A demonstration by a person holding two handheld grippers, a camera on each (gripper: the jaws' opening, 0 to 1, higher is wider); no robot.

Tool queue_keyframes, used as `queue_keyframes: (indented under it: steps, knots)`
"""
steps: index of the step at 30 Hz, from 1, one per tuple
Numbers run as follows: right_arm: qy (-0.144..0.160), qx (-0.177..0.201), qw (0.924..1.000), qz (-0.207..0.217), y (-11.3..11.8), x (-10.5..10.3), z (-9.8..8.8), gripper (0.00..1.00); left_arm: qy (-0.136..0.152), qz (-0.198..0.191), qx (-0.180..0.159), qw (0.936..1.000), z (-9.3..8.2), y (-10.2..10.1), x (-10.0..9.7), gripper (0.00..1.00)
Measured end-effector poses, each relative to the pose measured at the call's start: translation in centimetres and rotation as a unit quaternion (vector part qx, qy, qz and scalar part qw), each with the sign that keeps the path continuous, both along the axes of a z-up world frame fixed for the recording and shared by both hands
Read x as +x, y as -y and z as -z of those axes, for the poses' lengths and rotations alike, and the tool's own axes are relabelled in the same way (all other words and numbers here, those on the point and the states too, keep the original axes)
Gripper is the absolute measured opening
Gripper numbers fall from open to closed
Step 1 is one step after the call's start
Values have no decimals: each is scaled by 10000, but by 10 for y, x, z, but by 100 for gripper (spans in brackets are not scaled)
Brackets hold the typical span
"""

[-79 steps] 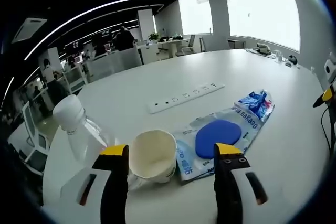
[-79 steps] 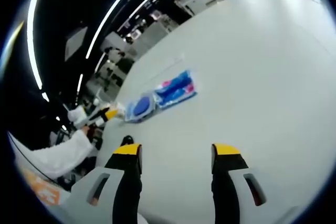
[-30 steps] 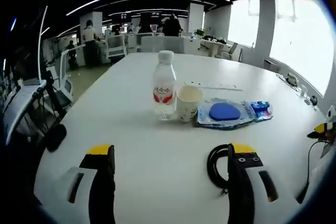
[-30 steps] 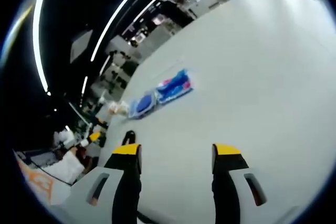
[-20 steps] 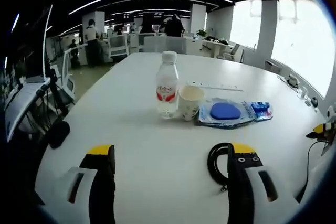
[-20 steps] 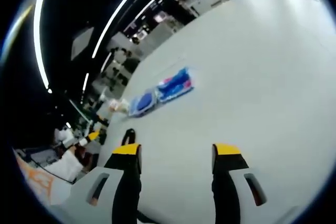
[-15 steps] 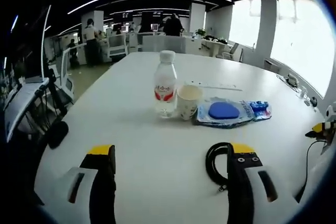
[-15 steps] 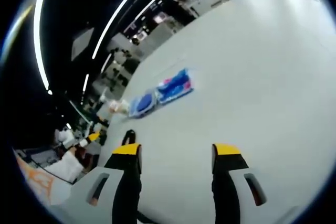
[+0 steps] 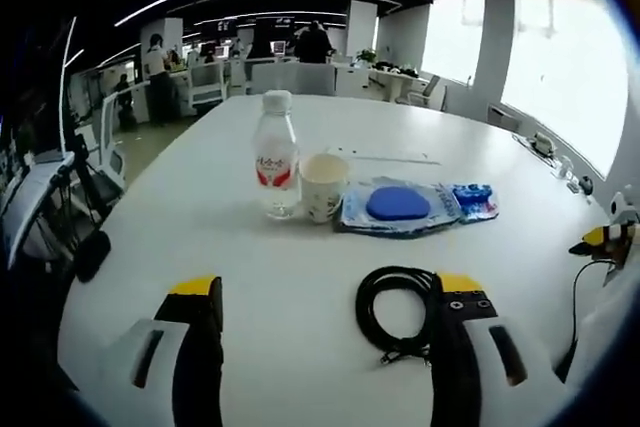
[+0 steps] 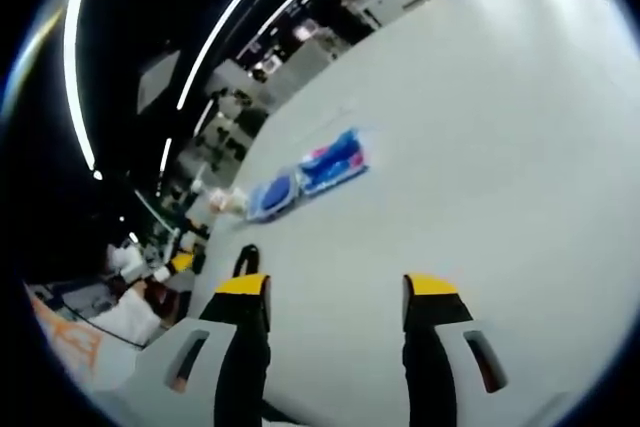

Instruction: Arrange the tabletop items into an orderly group along one side of the table until the central work area is clear of visible clutter.

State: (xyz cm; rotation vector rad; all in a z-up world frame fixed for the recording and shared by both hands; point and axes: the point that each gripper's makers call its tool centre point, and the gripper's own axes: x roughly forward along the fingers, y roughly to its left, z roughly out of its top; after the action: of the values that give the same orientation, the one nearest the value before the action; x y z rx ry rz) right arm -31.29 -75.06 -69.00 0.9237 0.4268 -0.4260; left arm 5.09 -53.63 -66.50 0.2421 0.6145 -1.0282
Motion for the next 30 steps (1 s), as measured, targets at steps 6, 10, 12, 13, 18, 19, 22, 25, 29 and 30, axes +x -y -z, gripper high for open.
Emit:
queue_keyframes:
  steps: [6,10,12,13,18,19,22,25,29,30]
  knots:
    - [5,-26,10000,-59,5,-2,0,51,-64,407,77,9991,8,9,-27,72]
    - [24,-56,10000,-34,9,-5,0,51,-175,915,187,9955,19,23,-51,62]
    - [27,-68,10000,28,11,-9,1,51,-203,1011,216,9944,23,29,-58,61]
    - [38,-68,9999,81,11,-10,0,51,-225,1091,237,9935,25,34,-64,61]
    - [88,-5,9996,281,2,-16,3,51,-204,1546,574,9861,45,49,-81,56]
    - [84,12,9995,299,0,-17,5,50,-252,1546,598,9859,49,51,-81,55]
    - [81,76,9993,352,-3,-19,10,50,-426,1589,640,9843,59,59,-88,55]
    - [167,145,9987,467,-3,-19,9,50,-473,1744,772,9805,72,63,-94,55]
    - [233,167,9980,565,2,-18,6,50,-518,1764,871,9791,81,64,-97,53]
    - [229,145,9980,568,4,-18,5,50,-519,1769,905,9787,82,64,-97,53]
